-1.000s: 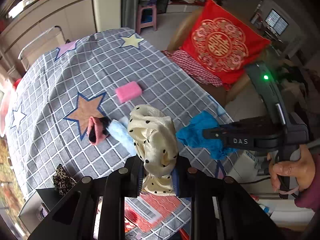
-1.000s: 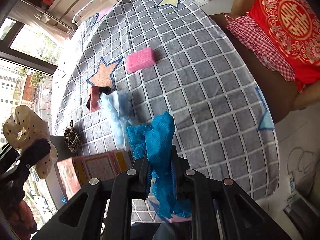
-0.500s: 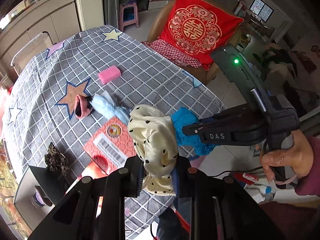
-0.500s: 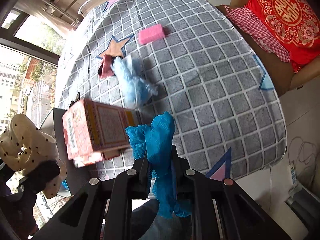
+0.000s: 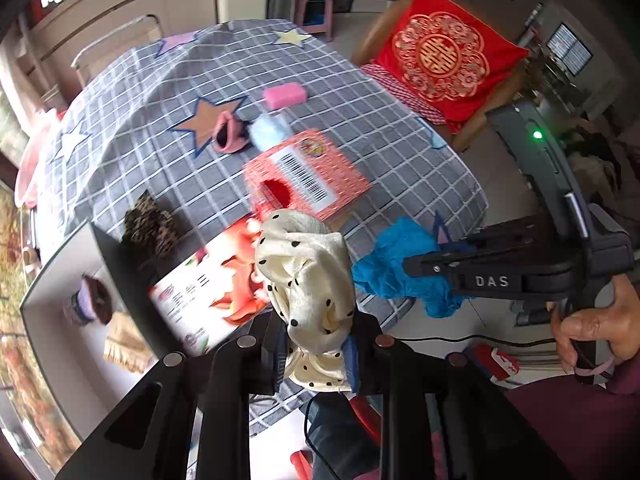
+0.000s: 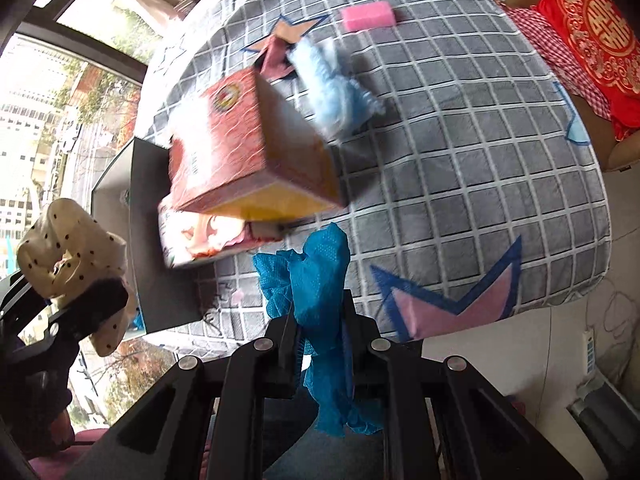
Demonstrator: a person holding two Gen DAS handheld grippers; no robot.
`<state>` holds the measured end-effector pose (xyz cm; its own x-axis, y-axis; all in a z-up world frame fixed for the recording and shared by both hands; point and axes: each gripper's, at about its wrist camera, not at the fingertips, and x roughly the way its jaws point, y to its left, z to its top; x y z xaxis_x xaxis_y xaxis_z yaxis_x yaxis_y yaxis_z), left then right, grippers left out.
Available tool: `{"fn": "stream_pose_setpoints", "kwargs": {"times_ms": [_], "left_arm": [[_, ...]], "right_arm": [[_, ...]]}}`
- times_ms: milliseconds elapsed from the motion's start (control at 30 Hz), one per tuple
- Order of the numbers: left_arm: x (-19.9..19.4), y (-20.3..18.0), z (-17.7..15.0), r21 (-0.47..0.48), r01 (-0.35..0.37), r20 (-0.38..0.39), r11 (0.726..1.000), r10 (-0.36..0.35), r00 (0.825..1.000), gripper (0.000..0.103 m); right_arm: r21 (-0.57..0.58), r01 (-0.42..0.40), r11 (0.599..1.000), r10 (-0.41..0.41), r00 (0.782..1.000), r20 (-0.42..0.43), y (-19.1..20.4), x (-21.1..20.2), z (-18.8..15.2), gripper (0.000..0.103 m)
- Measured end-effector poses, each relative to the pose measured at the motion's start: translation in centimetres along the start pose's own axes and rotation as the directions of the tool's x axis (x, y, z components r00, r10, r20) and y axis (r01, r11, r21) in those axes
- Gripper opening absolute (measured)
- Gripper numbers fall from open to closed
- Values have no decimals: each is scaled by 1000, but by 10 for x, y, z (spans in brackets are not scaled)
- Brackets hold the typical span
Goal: Organize soft objects
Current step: 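Carry scrunchie in left tool while right tool carries blue cloth over white box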
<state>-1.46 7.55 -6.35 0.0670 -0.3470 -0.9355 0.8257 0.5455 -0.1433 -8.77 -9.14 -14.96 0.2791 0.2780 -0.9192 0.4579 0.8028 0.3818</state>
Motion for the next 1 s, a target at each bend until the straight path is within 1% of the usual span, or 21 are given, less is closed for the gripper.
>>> {"fn": "stream_pose_setpoints", "kwargs": {"times_ms": [200,333,533,800,1000], "left_arm": [[-11,32,-20,-111,-38,17,993,40,999,25],[-17,50,-32,-163,-65,31,984,71,997,25],[-25,73,-53,-240,-93,38,966,105,994,25],[-44,101,-77,-350,-120,76,929,155,985,25],[-54,122,-92,-441,-135,90,887,193,977,25]], "right_arm": [[-59,-10,998,10,1000,-5,29,7,-10,17],[-92,-16,996,15,1000,-6,47,11,-13,17],[-161,-20,987,16,999,-29,77,21,-15,17],[-289,-15,957,0,999,-50,123,30,-9,17],[-376,-12,927,-10,998,-57,155,32,-4,17]]}}
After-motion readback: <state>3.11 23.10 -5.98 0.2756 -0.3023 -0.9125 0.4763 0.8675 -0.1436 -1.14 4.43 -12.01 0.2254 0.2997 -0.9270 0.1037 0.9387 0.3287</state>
